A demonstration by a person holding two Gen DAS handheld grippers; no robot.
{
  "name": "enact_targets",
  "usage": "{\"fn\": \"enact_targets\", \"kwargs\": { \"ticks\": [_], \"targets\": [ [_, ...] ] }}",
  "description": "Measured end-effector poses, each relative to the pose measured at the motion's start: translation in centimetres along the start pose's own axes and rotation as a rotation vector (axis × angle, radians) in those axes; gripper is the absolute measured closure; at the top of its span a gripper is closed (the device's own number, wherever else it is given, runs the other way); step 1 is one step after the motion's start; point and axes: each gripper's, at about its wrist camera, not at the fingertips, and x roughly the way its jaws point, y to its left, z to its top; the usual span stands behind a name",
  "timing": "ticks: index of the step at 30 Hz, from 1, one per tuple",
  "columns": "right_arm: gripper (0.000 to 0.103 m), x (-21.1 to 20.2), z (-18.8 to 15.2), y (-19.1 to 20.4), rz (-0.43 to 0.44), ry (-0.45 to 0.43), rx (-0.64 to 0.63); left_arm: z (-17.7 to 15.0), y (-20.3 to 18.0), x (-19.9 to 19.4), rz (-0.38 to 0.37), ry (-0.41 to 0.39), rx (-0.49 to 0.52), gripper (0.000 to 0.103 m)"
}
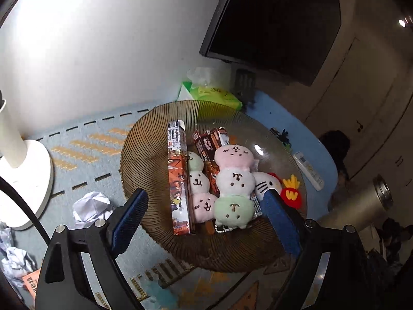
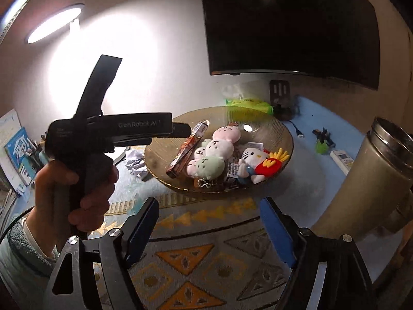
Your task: Organize objects
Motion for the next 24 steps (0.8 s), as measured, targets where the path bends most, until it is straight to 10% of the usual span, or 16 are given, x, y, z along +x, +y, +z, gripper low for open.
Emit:
{"fn": "enact_targets", "kwargs": {
  "ticks": [8,12,16,24],
  "targets": [
    [0.017,0.5,-2.2,4.5,0.129,0.056,-0.115,-6.4,5.2,-14.1,0.114,-0.149,-0.116,0.002],
    [0.017,3.9,-3.7,7.0,0.233,0.162,-0.104,-12.5,11.0,-19.8,0.304,-0.190,-0.237,0.001],
    [0.017,7.5,-5.0,9.0,0.324,0.273,-0.051,-18.3,17.4,-21.1,0.486,-0.103,-0.384,0.001],
    [0.015,8.9,-6.9,13.1,0.220,0.285,-0.202,-20.7,20.8,-18.8,0.523,-0.013,-0.417,0.001]
  ]
}}
